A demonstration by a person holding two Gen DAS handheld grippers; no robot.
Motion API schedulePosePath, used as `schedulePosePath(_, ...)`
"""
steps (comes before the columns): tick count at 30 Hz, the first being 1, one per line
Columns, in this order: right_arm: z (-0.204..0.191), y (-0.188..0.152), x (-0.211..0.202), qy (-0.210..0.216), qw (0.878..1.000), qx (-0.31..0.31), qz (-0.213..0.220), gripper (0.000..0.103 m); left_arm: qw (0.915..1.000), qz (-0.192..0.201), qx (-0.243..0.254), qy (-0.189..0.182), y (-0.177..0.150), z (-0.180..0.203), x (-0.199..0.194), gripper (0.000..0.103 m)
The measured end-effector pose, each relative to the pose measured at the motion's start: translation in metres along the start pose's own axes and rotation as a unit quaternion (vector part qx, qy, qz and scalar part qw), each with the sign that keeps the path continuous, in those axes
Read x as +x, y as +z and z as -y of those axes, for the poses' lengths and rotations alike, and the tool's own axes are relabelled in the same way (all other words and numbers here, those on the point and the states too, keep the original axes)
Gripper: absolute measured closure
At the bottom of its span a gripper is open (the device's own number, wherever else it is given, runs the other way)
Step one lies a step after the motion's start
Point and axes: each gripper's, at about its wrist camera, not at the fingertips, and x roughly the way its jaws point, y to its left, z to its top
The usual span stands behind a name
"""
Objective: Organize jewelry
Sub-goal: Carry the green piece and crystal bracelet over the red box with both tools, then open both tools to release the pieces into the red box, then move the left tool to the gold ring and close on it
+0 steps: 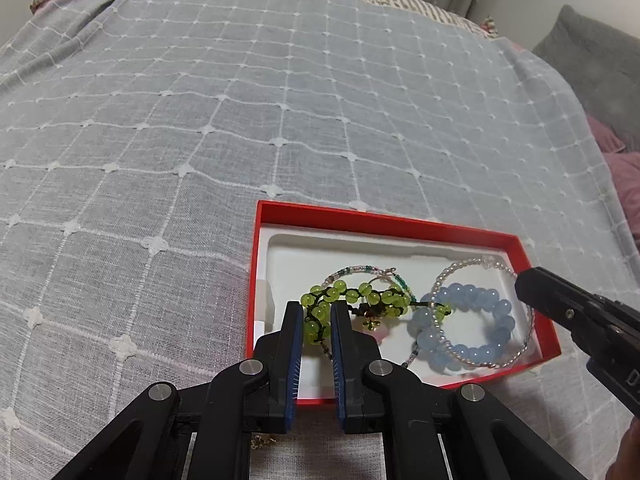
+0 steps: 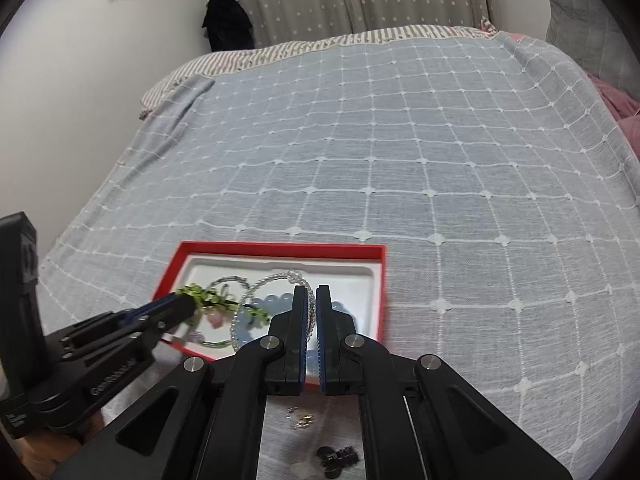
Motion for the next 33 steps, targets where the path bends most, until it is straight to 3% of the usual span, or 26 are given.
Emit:
schedulePosePath(7, 0.003, 0.002, -0.003, -0.009, 1.0, -0.01, 0.013, 0.098, 0.9998, 0.004, 0.014, 0.014, 0.0, 0.005, -0.001, 0.093)
schedulePosePath(9, 0.004, 0.003, -0.006, -0.006, 1.0, -0.008, 0.012, 0.095, 0.9996, 0.005, 0.022, 0.014, -0.001, 0.008, -0.004, 0.084)
schedulePosePath(11, 0.003, 0.004, -0.01, -0.005, 1.0, -0.011, 0.011, 0.084, 0.9993, 0.01, 0.033, 0.015, -0.001, 0.012, -0.009, 0.072)
schedulePosePath(13, 0.003, 0.003, -0.016, -0.007, 1.0, -0.012, 0.014, 0.065, 0.9984, 0.02, 0.048, 0.02, -0.002, 0.017, -0.016, 0.062)
schedulePosePath(19, 0.008, -0.001, -0.039, -0.009, 1.0, -0.01, 0.022, 0.055, 0.9964, 0.03, 0.074, 0.028, -0.007, 0.022, -0.034, 0.048)
schedulePosePath(22, 0.012, -0.006, -0.051, -0.015, 1.0, -0.004, 0.023, 0.046, 0.9956, 0.034, 0.082, 0.031, -0.01, 0.023, -0.042, 0.036)
schedulePosePath(27, 0.019, -0.014, -0.068, -0.02, 1.0, 0.009, 0.022, 0.039, 0.9942, 0.034, 0.096, 0.035, -0.019, 0.025, -0.053, 0.018)
schedulePosePath(33, 0.016, -0.029, -0.079, -0.036, 0.999, -0.009, 0.007, 0.033, 0.9935, 0.019, 0.105, 0.039, -0.033, 0.016, -0.062, 0.007)
